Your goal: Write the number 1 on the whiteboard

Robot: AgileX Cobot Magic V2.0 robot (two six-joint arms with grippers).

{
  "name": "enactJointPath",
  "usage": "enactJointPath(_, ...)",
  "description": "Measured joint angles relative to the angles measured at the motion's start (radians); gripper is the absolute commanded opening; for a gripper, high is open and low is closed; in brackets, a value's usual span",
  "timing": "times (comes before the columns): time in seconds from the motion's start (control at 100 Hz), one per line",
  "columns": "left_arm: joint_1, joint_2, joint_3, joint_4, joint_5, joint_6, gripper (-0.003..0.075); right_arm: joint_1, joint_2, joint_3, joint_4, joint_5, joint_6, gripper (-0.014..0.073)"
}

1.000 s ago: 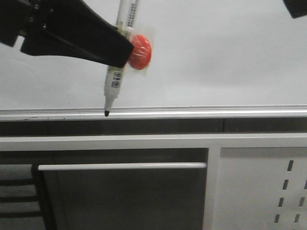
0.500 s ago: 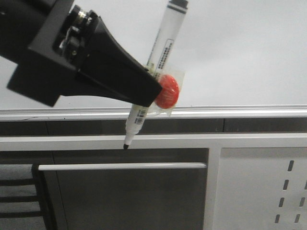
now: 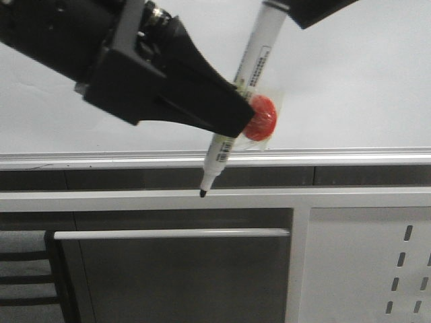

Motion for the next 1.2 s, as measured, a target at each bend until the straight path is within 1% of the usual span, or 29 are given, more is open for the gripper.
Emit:
enactJointPath(0.11, -0.009, 0.019, -0.015, -0.002, 0.002, 0.0, -0.002, 0.0, 0.01, 0.0, 0.0, 0.0, 0.0, 0.0379)
enactJointPath(0.16, -0.01, 0.026, -0.02, -0.002, 0.002, 0.0, -0.002, 0.0, 0.009, 0.0, -0.001, 0.0, 0.0, 0.0342)
enactJointPath(0.21, -0.01, 0.031, -0.024, -0.002, 0.002, 0.0, -0.002, 0.0, 0.009, 0.0, -0.001, 0.0, 0.0, 0.0272)
enactJointPath(0.33, -0.011, 0.033, -0.027, -0.002, 0.002, 0.0, -0.002, 0.0, 0.01, 0.0, -0.014, -0.003, 0.0, 0.0048)
enactJointPath(0.35, -0.012, 0.033, -0.027, -0.002, 0.002, 0.0, -0.002, 0.0, 0.01, 0.0, -0.019, -0.005, 0.0, 0.0025)
enactJointPath(0.39, -0.012, 0.033, -0.027, -0.002, 0.004, 0.0, -0.002, 0.0, 0.01, 0.0, -0.029, -0.007, 0.0, -0.0047)
enactJointPath(0.42, -0.015, 0.033, -0.027, -0.002, 0.004, 0.0, -0.002, 0.0, 0.01, 0.0, -0.036, -0.008, -0.002, -0.007)
enactJointPath(0.52, -0.015, 0.033, -0.027, 0.001, 0.006, 0.0, -0.0018, 0.0, 0.01, -0.001, -0.049, -0.009, -0.006, -0.0061)
enactJointPath(0.56, -0.015, 0.033, -0.027, 0.001, 0.006, 0.0, -0.0004, 0.0, 0.01, -0.002, -0.051, -0.009, -0.006, -0.0061)
enactJointPath(0.59, -0.015, 0.033, -0.027, 0.001, 0.006, 0.0, 0.0027, 0.0, 0.01, -0.002, -0.053, -0.009, -0.008, -0.0061)
enactJointPath(0.62, -0.015, 0.033, -0.027, 0.001, 0.006, 0.0, 0.0073, 0.0, 0.01, -0.002, -0.055, -0.009, -0.008, -0.0061)
enactJointPath(0.63, -0.015, 0.033, -0.027, 0.001, 0.006, 0.0, 0.0073, 0.0, 0.01, -0.002, -0.055, -0.009, -0.008, -0.0061)
enactJointPath(0.64, -0.015, 0.033, -0.027, 0.001, 0.006, 0.0, 0.0109, 0.0, 0.01, -0.003, -0.055, -0.009, -0.008, -0.0061)
enactJointPath(0.66, -0.015, 0.033, -0.027, 0.001, 0.006, 0.0, 0.0136, 0.0, 0.01, -0.003, -0.056, -0.009, -0.008, -0.006)
enactJointPath(0.67, -0.015, 0.033, -0.027, 0.001, 0.006, 0.0, 0.0165, 0.0, 0.01, -0.003, -0.056, -0.009, -0.008, -0.006)
enactJointPath(0.7, -0.015, 0.033, -0.027, 0.001, 0.006, 0.0, 0.0213, 0.0, 0.01, -0.003, -0.057, -0.009, -0.008, -0.006)
enactJointPath(0.71, -0.015, 0.033, -0.027, 0.001, 0.006, 0.0, 0.0264, 0.0, 0.01, -0.003, -0.057, -0.009, -0.008, -0.006)
enactJointPath(0.72, -0.015, 0.033, -0.027, 0.001, 0.006, 0.0, 0.0264, 0.0, 0.01, -0.003, -0.057, -0.009, -0.008, -0.006)
enactJointPath(0.74, -0.015, 0.033, -0.027, 0.001, 0.006, 0.0, 0.0334, 0.0, 0.01, -0.003, -0.058, -0.009, -0.008, -0.006)
enactJointPath(0.78, -0.009, 0.028, -0.027, 0.001, 0.006, 0.0, 0.0433, 0.0, 0.01, -0.003, -0.062, -0.009, -0.008, -0.0058)
enactJointPath(0.79, -0.006, 0.025, -0.027, -0.001, 0.006, 0.0, 0.0433, 0.0, 0.01, -0.003, -0.062, -0.008, -0.008, -0.0057)
enactJointPath(0.82, 0.001, 0.017, -0.027, -0.001, 0.006, -0.005, 0.0498, 0.0, 0.01, -0.003, -0.065, -0.007, -0.011, -0.005)
enactJointPath(0.86, 0.017, 0.006, -0.027, -0.005, 0.006, -0.016, 0.0546, 0.0, 0.01, -0.003, -0.067, -0.007, -0.011, -0.0046)
enactJointPath(0.91, 0.042, -0.013, -0.027, -0.005, 0.006, -0.04, 0.0561, 0.0, 0.008, -0.003, -0.071, -0.007, -0.011, -0.0043)
enactJointPath(1.01, 0.108, -0.067, -0.027, -0.007, 0.028, -0.105, 0.0542, 0.002, -0.019, 0.007, -0.078, -0.042, -0.011, -0.0043)
enactJointPath(1.08, 0.167, -0.109, -0.027, -0.007, 0.079, -0.129, 0.052, 0.017, -0.069, 0.041, -0.081, -0.111, -0.011, -0.0043)
enactJointPath(1.2, 0.276, -0.183, -0.027, -0.023, 0.171, -0.152, 0.0456, 0.064, -0.201, 0.147, -0.087, -0.262, -0.011, -0.0043)
